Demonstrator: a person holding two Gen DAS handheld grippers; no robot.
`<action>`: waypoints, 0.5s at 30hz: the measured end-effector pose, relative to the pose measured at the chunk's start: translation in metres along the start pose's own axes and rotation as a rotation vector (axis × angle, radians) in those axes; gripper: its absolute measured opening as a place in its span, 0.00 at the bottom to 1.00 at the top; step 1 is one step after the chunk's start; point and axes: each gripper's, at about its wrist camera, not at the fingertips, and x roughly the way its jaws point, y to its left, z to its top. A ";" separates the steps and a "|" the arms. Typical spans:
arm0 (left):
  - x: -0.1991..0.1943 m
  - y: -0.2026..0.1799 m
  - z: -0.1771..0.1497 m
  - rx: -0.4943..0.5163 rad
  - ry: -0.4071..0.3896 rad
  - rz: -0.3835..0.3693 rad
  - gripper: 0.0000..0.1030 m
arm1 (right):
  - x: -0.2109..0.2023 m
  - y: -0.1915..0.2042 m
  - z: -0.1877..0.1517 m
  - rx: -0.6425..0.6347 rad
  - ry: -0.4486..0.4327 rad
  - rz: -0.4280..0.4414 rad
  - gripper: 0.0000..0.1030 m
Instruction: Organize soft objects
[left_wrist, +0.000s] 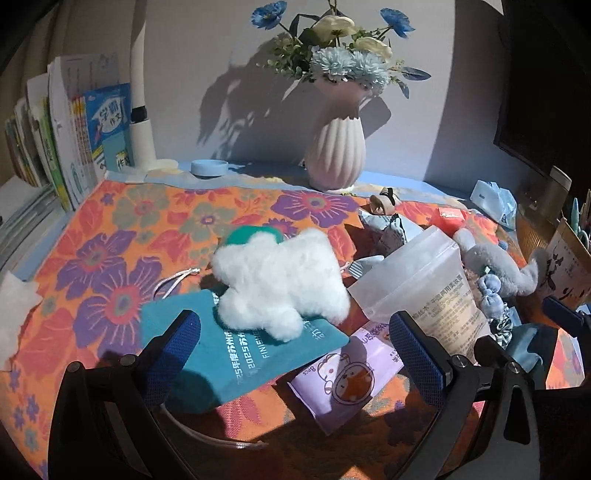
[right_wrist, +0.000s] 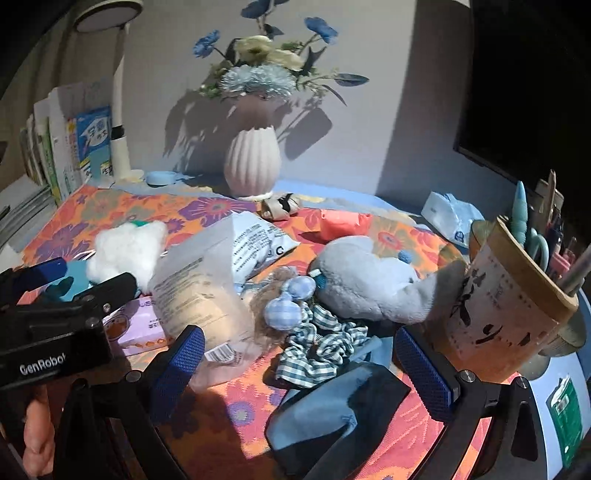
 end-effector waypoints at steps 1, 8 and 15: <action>0.000 -0.001 0.000 0.001 -0.001 0.000 0.99 | 0.000 0.000 0.000 0.003 0.004 0.004 1.00; 0.001 -0.003 0.003 0.015 0.012 0.005 0.99 | 0.001 -0.004 0.000 0.028 0.016 0.013 1.00; 0.001 0.001 0.003 -0.006 0.015 0.004 0.99 | -0.004 0.000 -0.001 0.010 -0.005 0.019 1.00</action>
